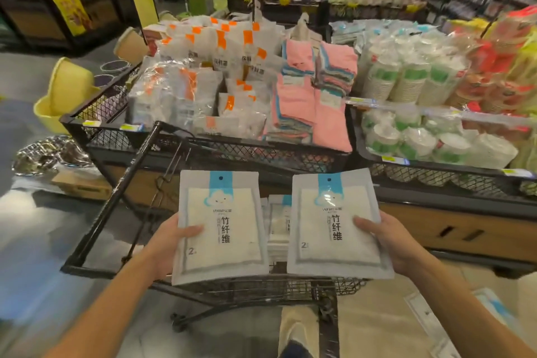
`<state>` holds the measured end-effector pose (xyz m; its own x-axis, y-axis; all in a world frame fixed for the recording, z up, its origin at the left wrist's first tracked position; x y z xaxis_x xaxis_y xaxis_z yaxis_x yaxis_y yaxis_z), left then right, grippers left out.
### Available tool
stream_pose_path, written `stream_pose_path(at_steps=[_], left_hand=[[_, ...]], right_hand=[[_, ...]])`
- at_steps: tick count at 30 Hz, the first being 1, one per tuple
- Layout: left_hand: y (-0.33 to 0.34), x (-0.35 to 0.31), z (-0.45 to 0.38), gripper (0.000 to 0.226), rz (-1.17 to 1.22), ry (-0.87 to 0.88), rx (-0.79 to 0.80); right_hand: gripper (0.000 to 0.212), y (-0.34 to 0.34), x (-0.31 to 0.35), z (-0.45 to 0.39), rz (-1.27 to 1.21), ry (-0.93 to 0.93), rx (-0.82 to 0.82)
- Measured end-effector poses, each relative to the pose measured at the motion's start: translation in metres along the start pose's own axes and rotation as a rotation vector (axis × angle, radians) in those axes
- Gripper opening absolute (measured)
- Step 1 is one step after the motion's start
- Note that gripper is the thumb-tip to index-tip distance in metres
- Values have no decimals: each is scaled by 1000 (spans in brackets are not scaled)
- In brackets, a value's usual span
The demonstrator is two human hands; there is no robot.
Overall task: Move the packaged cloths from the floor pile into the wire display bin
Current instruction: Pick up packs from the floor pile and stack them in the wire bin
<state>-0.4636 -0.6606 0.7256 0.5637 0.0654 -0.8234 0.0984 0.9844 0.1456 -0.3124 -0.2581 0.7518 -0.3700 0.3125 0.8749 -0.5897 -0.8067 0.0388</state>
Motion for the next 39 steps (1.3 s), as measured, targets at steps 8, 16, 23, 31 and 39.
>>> stream_pose_path(at_steps=[8, 16, 23, 31, 39], left_hand=[[6, 24, -85, 43, -61, -150, -181], [14, 73, -166, 28, -222, -252, -271], [11, 130, -262, 34, -301, -291, -278], [-4, 175, -346, 45, -457, -224, -353], [16, 159, -359, 77, -1255, 212, -548]], right_hand=[[31, 16, -22, -124, 85, 155, 11], [35, 36, -77, -227, 173, 281, -1], [32, 60, -154, -291, 207, 396, -72], [26, 80, -219, -338, 290, 421, -249], [54, 71, -222, -358, 911, 169, -492]])
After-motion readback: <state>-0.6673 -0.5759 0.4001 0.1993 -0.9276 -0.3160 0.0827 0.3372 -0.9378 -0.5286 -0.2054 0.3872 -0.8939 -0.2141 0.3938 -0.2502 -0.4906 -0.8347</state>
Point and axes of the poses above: each hand's wrist, its own z-axis away from the middle knuckle, its own y-axis out of the palm, x = y × z, the point moved 10 cm from there along -z, towards the middle knuckle, and after that the axes turned 12 degrees about -x, right-handed, at the moved point
